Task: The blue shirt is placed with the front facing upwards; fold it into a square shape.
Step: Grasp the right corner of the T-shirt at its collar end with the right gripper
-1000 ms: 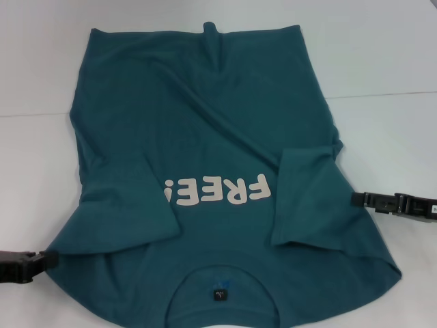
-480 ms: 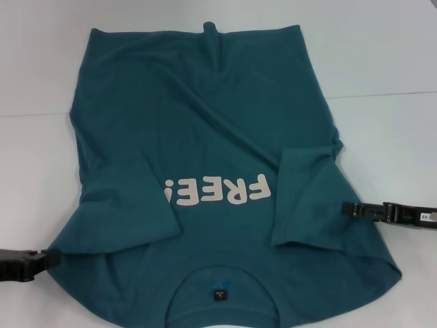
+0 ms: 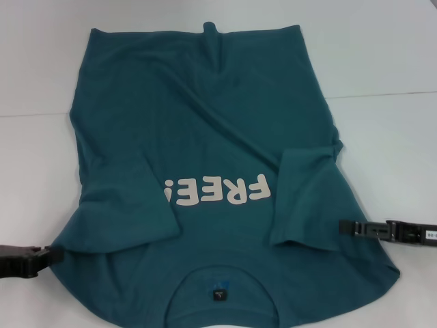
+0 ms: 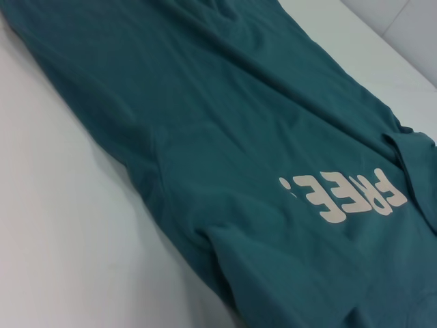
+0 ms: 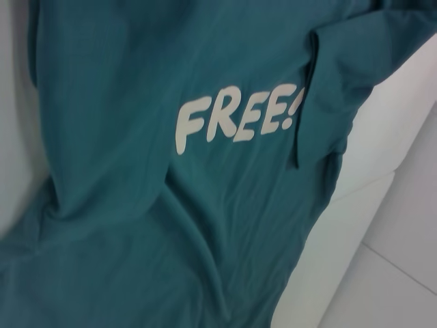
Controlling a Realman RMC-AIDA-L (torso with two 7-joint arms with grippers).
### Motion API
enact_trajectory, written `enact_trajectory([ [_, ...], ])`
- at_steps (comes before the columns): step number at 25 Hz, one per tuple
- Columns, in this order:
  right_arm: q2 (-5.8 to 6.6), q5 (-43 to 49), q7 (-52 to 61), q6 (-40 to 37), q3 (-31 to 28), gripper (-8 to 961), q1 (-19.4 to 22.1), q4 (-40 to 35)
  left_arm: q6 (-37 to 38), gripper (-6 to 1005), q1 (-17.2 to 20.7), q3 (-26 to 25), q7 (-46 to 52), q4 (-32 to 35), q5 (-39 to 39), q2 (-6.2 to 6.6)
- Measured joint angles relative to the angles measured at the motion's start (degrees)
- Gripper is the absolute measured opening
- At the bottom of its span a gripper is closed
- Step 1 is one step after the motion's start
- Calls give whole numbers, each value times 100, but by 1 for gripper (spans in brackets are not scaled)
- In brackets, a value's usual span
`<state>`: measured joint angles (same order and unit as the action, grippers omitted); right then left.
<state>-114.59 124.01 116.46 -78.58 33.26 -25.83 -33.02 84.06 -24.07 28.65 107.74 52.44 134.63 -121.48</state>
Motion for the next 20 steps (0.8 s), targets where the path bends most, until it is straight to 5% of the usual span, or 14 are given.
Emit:
enact_trajectory([
  [20,131,21,256,-828,-57,913,293,-21,-4,8,-68,1,5,-49,0,-4],
])
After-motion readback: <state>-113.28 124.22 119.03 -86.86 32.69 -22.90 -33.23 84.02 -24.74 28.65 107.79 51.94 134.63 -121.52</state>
